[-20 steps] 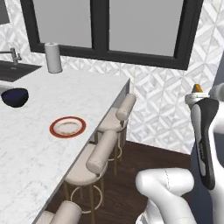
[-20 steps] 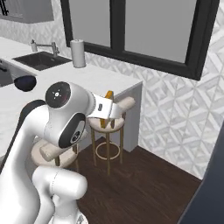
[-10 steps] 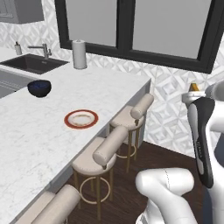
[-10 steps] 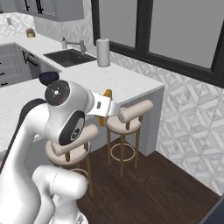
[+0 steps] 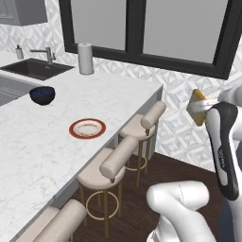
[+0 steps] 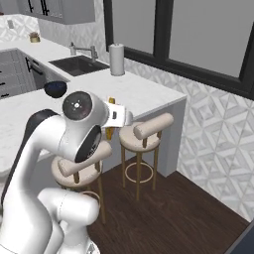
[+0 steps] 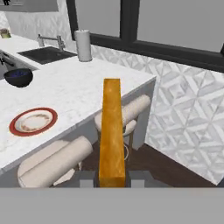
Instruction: Start the toaster. Once the lever pops up, take the bread to the plate on the dining counter.
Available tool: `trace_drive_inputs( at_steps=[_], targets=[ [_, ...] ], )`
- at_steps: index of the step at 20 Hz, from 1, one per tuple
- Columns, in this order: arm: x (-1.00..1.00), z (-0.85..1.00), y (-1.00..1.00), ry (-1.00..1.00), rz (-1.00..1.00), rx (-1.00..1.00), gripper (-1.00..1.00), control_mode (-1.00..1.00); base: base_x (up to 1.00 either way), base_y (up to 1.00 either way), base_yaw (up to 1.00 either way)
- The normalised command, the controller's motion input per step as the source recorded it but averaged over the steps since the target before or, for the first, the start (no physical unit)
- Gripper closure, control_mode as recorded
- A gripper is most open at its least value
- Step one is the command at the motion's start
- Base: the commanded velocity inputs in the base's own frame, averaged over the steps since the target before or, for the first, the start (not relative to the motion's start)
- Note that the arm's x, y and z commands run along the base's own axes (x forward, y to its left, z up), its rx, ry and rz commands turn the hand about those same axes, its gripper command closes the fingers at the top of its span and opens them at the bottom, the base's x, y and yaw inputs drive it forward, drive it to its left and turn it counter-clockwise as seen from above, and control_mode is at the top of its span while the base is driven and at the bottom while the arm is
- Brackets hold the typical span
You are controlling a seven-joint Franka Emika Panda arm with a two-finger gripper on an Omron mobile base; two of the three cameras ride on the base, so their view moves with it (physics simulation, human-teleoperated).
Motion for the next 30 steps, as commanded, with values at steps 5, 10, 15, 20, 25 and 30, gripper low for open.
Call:
trace_drive_inputs(
  at_steps=[5,10,15,20,25,30],
  targets=[
    [0.56,0.01,0.97,0.05,0.52,0.00,1.00,-1.00,0.00,0.00,0.00],
    [0.57,0.02,1.00,0.24,0.38,-0.01,1.00,-1.00,0.00,0.00,0.00],
    [0.84,0.00,0.92,0.33,0.33,0.00,1.00,-1.00,0.00,0.00,0.00],
    [0.78,-0.44,0.77,0.20,0.20,-0.01,1.00,-1.00,0.00,0.00,0.00],
    [1.00,-0.71,0.52,0.08,0.08,0.00,1.00,-1.00,0.00,0.00,0.00],
    [0.77,-0.55,0.51,0.01,0.05,0.00,1.00,-1.00,0.00,0.00,0.00]
  ],
)
